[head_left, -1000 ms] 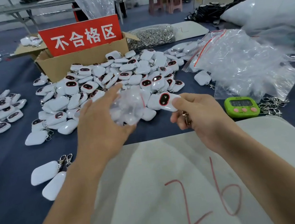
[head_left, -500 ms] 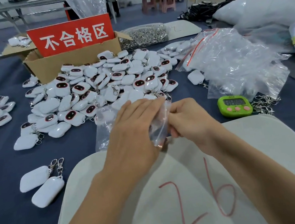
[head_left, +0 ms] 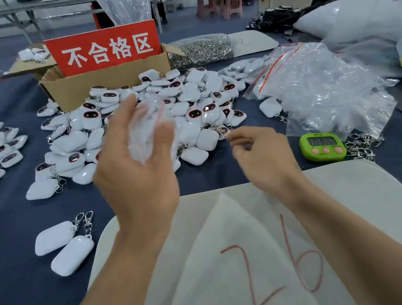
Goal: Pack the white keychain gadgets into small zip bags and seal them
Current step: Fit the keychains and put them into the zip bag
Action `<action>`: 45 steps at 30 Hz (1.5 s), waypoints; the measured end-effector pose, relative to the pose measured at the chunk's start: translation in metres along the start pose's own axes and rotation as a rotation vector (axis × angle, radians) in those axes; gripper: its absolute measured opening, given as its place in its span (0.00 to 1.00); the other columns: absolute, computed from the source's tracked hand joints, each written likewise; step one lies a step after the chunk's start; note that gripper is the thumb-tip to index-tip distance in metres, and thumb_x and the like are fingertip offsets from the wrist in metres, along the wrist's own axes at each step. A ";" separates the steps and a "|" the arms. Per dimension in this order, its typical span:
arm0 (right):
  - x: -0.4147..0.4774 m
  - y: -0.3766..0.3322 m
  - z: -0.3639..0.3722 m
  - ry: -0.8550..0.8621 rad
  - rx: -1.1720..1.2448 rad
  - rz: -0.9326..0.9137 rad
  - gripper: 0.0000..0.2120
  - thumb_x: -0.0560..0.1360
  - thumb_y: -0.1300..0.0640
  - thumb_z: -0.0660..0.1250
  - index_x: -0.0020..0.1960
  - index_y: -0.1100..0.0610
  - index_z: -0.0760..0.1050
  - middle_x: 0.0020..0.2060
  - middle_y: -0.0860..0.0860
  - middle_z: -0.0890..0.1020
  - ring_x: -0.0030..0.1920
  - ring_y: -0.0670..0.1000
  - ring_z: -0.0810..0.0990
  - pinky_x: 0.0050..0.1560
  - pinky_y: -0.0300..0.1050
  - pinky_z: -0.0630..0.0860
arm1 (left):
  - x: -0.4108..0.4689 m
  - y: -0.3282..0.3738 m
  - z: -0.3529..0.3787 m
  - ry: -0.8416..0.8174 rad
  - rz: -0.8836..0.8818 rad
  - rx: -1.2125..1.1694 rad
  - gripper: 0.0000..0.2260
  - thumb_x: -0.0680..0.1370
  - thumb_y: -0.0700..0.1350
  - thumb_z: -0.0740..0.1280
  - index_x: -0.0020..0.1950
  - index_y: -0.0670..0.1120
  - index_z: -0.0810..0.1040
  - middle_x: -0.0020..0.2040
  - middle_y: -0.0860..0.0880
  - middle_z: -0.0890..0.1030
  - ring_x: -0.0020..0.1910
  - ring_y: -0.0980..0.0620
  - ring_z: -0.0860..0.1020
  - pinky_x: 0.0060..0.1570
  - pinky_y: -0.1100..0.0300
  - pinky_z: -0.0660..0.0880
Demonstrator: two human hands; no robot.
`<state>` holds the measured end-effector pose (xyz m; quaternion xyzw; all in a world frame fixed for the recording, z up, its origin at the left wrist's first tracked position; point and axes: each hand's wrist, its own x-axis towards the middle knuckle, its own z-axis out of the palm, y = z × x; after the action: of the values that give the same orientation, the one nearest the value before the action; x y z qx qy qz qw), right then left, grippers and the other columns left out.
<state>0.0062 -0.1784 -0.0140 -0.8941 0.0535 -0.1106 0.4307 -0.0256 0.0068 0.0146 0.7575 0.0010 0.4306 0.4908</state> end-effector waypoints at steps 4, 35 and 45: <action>-0.001 -0.007 0.011 -0.214 -0.112 -0.200 0.27 0.78 0.62 0.64 0.74 0.44 0.74 0.68 0.48 0.78 0.62 0.44 0.75 0.56 0.27 0.65 | 0.014 0.001 -0.011 0.170 0.145 0.026 0.20 0.81 0.53 0.72 0.69 0.45 0.78 0.64 0.55 0.80 0.62 0.56 0.78 0.63 0.62 0.73; 0.001 0.000 -0.028 -0.071 0.506 0.091 0.09 0.70 0.59 0.69 0.49 0.50 0.81 0.23 0.54 0.77 0.24 0.51 0.72 0.24 0.39 0.65 | -0.038 0.002 0.021 -0.512 0.070 0.115 0.21 0.79 0.53 0.68 0.72 0.52 0.78 0.61 0.60 0.76 0.64 0.60 0.73 0.65 0.69 0.66; -0.015 -0.011 -0.027 -0.426 0.917 -0.051 0.18 0.72 0.63 0.69 0.61 0.61 0.81 0.42 0.58 0.84 0.40 0.51 0.79 0.43 0.41 0.75 | -0.038 0.000 0.023 -0.404 -0.040 0.142 0.11 0.78 0.58 0.71 0.59 0.58 0.81 0.43 0.58 0.81 0.48 0.52 0.76 0.45 0.61 0.68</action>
<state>-0.0144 -0.1888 0.0085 -0.6165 -0.1113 0.0517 0.7777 -0.0345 -0.0259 -0.0133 0.8609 -0.0519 0.2590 0.4348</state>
